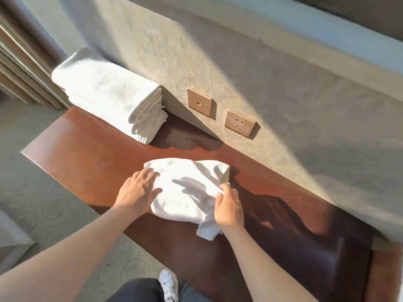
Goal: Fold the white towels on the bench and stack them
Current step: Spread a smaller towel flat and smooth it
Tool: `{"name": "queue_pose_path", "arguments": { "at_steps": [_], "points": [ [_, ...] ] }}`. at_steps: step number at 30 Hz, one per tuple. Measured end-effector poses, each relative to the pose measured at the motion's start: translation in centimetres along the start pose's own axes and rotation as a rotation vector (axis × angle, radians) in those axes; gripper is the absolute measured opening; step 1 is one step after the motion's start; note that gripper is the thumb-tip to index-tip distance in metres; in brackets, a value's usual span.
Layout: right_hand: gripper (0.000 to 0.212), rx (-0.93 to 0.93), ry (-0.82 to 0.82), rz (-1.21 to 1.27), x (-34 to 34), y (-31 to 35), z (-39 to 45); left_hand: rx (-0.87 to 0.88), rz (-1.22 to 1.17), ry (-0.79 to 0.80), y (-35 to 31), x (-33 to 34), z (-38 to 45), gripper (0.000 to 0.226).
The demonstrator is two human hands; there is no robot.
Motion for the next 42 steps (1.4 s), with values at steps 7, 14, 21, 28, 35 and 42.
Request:
{"name": "queue_pose_path", "arguments": {
  "at_steps": [7,14,21,28,35,42],
  "points": [
    [0.033,-0.006,-0.005,-0.079,1.4,2.5,-0.1,0.258,-0.229,0.411,-4.6,7.1,-0.5,0.041],
    [0.031,0.024,-0.02,0.319,1.2,9.1,-1.7,0.188,-0.732,0.402,-5.8,6.2,1.4,0.02],
    [0.027,0.21,-0.137,0.248,3.5,9.1,-1.4,-0.06,-0.886,0.357,3.5,3.0,5.5,0.047],
    [0.043,0.304,0.018,-0.065,8.4,8.9,-1.4,-0.124,-1.032,0.266,9.2,0.7,8.7,0.022],
    [0.048,0.447,0.027,-0.411,5.8,2.0,-4.4,-0.106,-0.853,0.293,11.8,0.2,9.9,0.028],
    [0.061,0.583,-0.037,-0.394,4.2,0.0,-3.7,0.053,-0.622,0.268,5.8,2.5,13.1,0.023]
  ]
}}
Point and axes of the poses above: each hand's wrist, its own z-axis towards the middle knuckle, its own x-axis out of the palm, y = z × x, the point moved 9 cm from there along z, towards the middle knuckle, and after that the axes turned 7 degrees about -z, right-handed, at the moved point
